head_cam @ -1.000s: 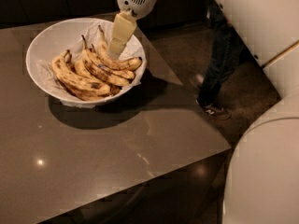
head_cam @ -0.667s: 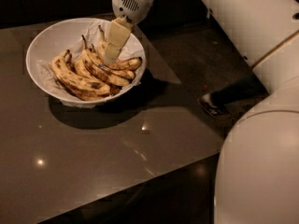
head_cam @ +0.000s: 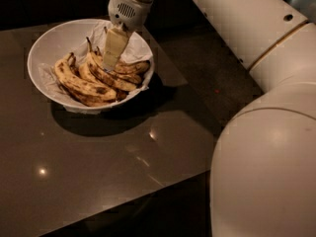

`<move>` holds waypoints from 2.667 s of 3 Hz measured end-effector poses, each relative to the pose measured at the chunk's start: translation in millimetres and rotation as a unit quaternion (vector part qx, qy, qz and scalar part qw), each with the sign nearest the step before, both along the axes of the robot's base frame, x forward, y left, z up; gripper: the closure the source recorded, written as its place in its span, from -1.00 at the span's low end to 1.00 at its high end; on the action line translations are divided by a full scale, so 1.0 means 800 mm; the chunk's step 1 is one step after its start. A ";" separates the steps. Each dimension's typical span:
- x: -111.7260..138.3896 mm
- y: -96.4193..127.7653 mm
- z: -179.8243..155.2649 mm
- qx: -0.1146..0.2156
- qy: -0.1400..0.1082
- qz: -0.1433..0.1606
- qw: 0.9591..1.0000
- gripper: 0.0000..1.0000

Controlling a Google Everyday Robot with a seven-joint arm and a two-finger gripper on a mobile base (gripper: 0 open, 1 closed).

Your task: Pick banana from white bowl

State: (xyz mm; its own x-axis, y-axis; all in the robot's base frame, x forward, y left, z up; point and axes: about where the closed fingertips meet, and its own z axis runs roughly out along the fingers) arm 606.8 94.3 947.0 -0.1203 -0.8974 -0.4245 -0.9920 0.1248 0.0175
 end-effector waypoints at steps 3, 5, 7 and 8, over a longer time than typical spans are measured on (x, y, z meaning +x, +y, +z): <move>0.001 0.024 -0.016 -0.022 0.039 0.004 0.999 -0.30; 0.011 0.031 -0.031 -0.039 0.054 -0.004 0.998 -0.06; 0.021 0.037 -0.041 -0.047 0.059 -0.009 0.997 -0.04; 0.025 0.034 -0.051 -0.053 0.068 -0.015 0.996 -0.04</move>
Offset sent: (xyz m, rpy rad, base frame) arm -0.0134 0.0072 -0.0089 -0.0798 0.1244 0.0330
